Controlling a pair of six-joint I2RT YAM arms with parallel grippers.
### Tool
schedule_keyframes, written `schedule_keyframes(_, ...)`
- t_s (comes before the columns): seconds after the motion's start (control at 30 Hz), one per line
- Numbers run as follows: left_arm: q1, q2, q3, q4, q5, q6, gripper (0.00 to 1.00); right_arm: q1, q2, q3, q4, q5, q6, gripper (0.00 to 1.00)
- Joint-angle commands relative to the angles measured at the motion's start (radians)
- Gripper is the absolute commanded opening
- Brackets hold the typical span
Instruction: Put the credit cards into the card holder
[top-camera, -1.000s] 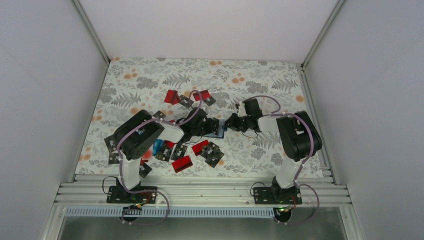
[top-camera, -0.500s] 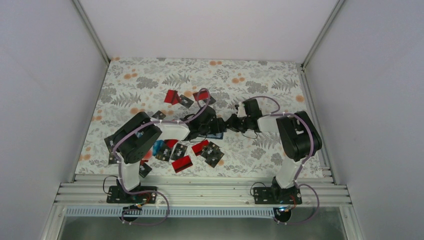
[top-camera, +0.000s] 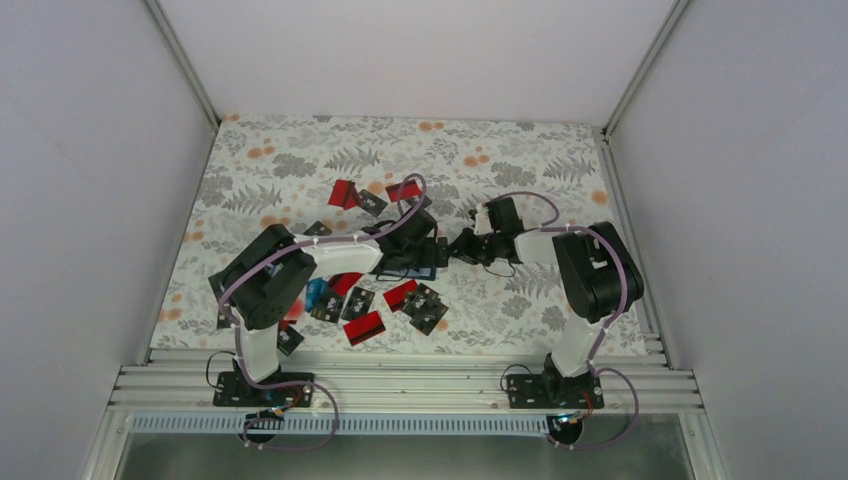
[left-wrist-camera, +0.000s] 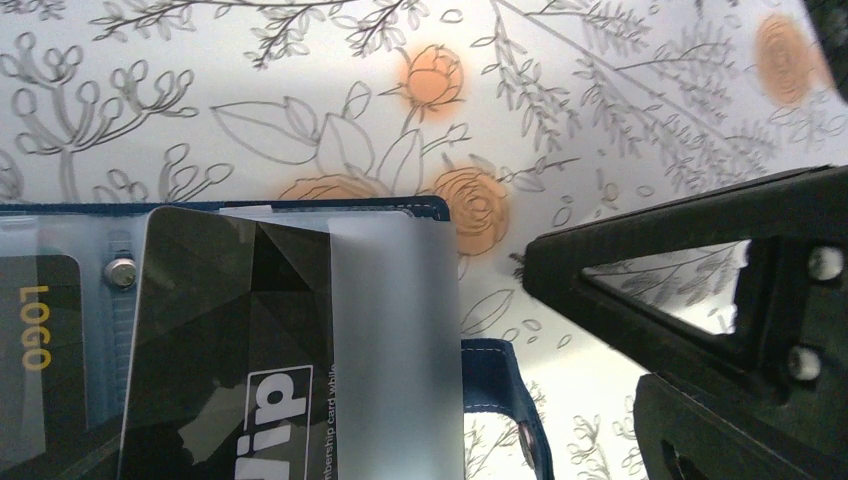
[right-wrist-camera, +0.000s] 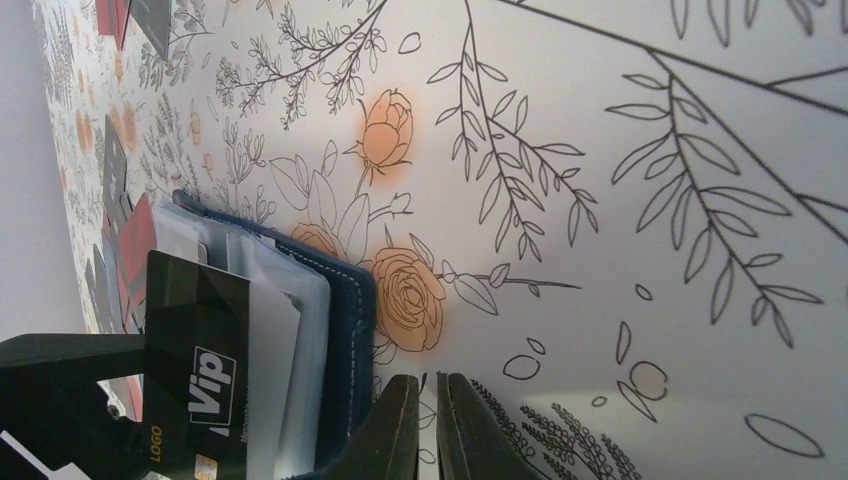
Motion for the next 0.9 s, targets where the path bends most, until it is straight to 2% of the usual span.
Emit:
schedule_keyframes(0.0,0.0,-0.008,0.032,-0.178,-0.023,0.064,1.0,0.001,0.023,-0.002,-0.096,0.037,-0.019,0.09)
schedule_keyframes(0.33,-0.004,-0.025,0.18,-0.394,-0.101,0.189,1.0,-0.017,0.005,-0.003,-0.11,0.039,-0.038,0.09)
schedule_keyframes(0.6,0.021,-0.046,0.168,-0.41,-0.118,0.247,0.99,-0.023,-0.035,-0.023,-0.126,0.048,-0.05,0.08)
schedule_keyframes(0.7,0.041,-0.056,0.137,-0.384,-0.074,0.268,0.95,-0.017,-0.067,-0.041,-0.139,0.061,-0.06,0.09)
schedule_keyframes(0.87,0.071,-0.063,0.066,-0.255,0.09,0.295,0.9,0.005,-0.109,-0.066,-0.156,0.074,-0.066,0.09)
